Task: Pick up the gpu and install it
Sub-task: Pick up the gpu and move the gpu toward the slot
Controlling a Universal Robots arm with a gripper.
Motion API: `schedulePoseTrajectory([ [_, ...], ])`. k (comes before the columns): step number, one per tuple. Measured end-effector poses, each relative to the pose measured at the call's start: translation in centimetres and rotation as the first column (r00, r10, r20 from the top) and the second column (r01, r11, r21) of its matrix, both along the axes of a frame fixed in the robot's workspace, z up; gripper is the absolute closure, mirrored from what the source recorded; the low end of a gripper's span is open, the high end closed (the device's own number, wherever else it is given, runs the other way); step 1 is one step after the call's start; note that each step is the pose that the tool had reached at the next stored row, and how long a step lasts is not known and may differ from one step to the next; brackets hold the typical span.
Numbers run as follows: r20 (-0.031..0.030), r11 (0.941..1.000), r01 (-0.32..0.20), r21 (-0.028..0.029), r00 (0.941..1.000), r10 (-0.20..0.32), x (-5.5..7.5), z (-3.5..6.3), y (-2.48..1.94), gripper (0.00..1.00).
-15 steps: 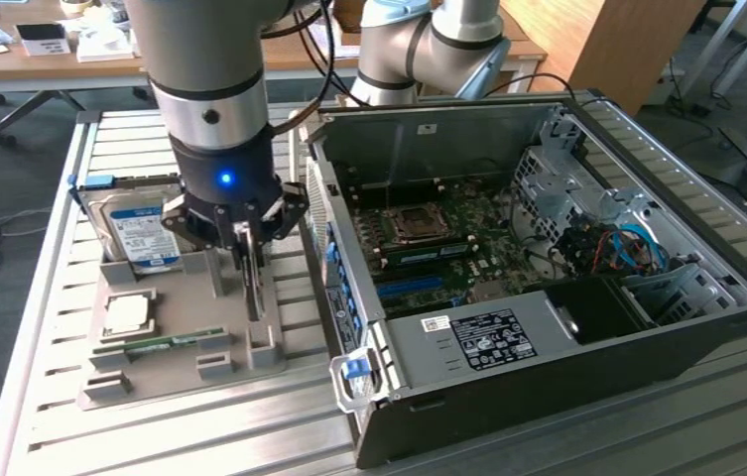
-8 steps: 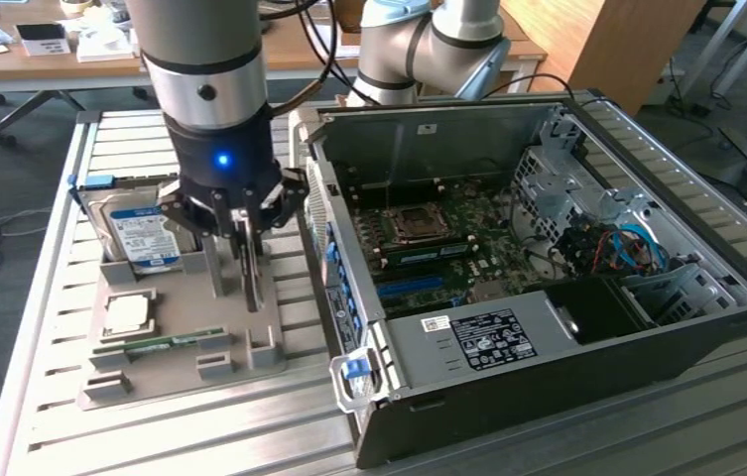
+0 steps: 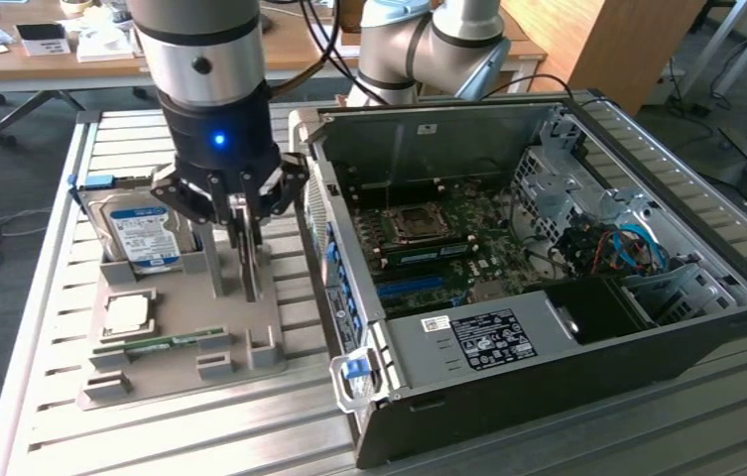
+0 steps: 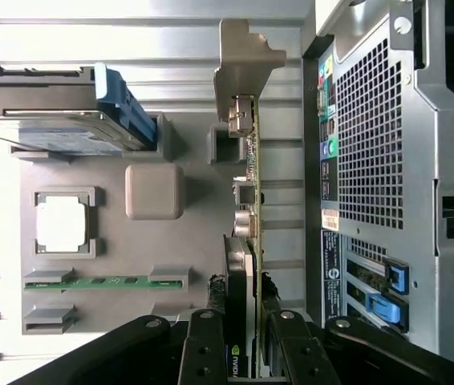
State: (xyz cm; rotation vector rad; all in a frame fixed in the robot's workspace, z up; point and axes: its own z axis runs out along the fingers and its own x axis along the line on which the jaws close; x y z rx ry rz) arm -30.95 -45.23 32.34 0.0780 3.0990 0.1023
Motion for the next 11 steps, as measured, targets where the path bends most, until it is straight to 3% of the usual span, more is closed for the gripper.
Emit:
schedulePoseTrajectory([
  [11,0.0001,1.0,0.0,0.0,1.0,0.0,0.0,2.27,0.0,0.73],
])
